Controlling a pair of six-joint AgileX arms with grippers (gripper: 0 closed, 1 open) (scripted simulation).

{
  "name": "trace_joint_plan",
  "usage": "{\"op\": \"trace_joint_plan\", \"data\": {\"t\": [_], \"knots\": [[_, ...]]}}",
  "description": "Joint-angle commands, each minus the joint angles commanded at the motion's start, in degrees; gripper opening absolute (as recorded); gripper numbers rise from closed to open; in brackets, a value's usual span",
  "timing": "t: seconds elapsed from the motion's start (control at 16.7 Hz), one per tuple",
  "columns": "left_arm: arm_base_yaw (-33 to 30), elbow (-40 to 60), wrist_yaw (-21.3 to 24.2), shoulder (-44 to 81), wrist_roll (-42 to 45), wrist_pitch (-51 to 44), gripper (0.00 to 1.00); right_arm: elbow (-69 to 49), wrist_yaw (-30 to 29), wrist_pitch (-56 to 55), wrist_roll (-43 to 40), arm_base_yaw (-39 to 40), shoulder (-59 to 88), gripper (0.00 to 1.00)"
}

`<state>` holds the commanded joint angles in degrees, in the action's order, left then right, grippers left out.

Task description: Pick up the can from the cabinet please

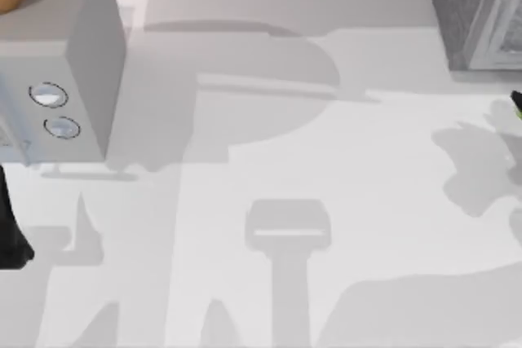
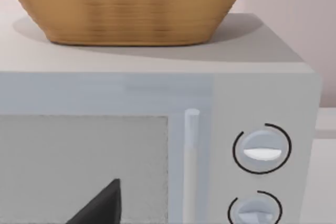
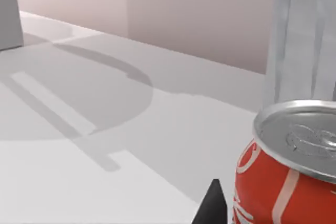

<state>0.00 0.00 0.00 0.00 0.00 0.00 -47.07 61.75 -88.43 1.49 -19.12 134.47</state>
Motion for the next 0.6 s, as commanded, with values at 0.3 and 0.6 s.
{"op": "trace_joint_plan", "data": {"t": [0.3,0.6], "knots": [[0.0,0.0,0.0,0.0,0.0,0.0,1.0,-1.75,-1.9,0.5,-0.18,1.64,1.12,0.0],[0.0,0.0,0.0,0.0,0.0,0.0,1.0,-1.75,-1.9,0.5,-0.18,1.64,1.12,0.3]]}}
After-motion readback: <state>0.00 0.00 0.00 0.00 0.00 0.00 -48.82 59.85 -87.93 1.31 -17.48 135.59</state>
